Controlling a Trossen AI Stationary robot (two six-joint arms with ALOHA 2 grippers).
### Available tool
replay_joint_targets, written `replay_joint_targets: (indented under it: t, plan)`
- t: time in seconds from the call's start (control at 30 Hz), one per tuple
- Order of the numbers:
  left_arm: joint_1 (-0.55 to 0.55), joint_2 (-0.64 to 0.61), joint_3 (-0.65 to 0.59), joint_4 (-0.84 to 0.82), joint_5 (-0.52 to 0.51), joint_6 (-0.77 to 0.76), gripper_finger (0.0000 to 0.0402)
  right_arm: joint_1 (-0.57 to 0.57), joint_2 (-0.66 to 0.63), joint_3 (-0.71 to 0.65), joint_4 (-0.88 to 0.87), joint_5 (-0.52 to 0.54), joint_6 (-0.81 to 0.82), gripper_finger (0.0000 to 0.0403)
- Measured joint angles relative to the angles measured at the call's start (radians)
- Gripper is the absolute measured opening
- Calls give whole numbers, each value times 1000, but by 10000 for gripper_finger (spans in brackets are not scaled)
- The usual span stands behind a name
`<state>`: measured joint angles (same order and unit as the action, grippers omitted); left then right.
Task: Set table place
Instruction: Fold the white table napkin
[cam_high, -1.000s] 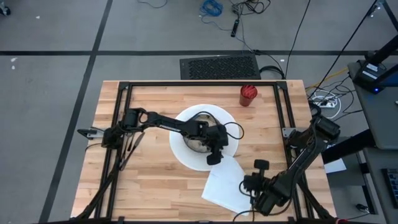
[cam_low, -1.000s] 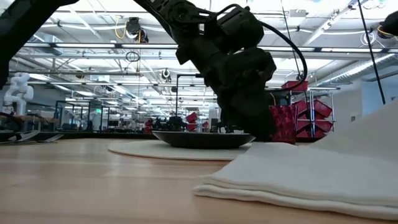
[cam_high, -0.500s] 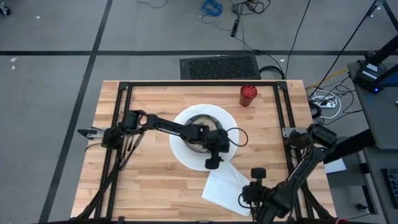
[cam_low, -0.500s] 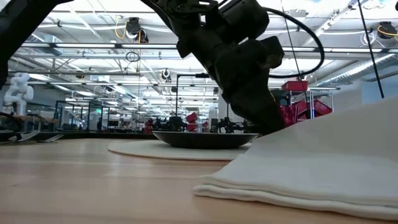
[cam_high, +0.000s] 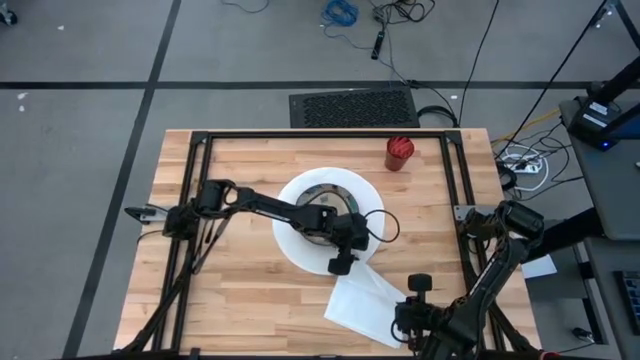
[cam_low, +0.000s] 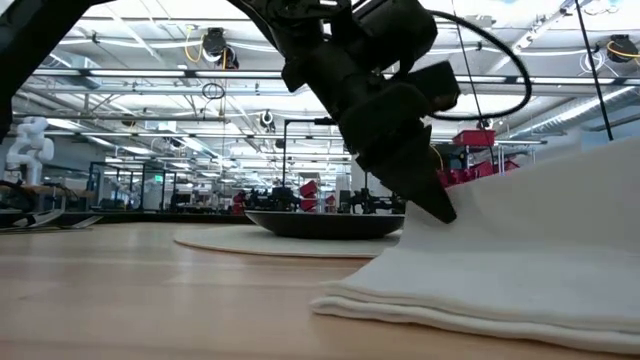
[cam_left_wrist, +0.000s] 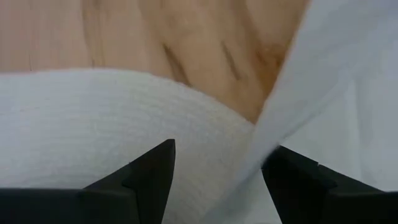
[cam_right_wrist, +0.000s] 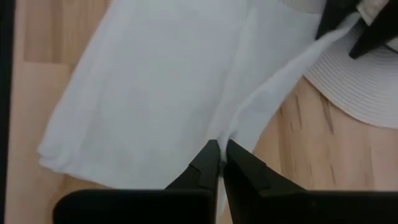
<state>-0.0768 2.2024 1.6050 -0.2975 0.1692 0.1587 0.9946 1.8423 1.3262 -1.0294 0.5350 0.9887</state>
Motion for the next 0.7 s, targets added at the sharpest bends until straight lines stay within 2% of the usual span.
replay_joint_targets:
  t: [0.23,0.33,0.7]
  plan:
    - [-18,-3,0,-66,6,8,216,9,0,0,-103,-3,71,0]
    - [-17,-3,0,-120,6,5,200,9,0,0,-98,-4,73,0]
    - [-17,-3,0,-62,9,-26,27,9,0,0,-104,-12,110,0]
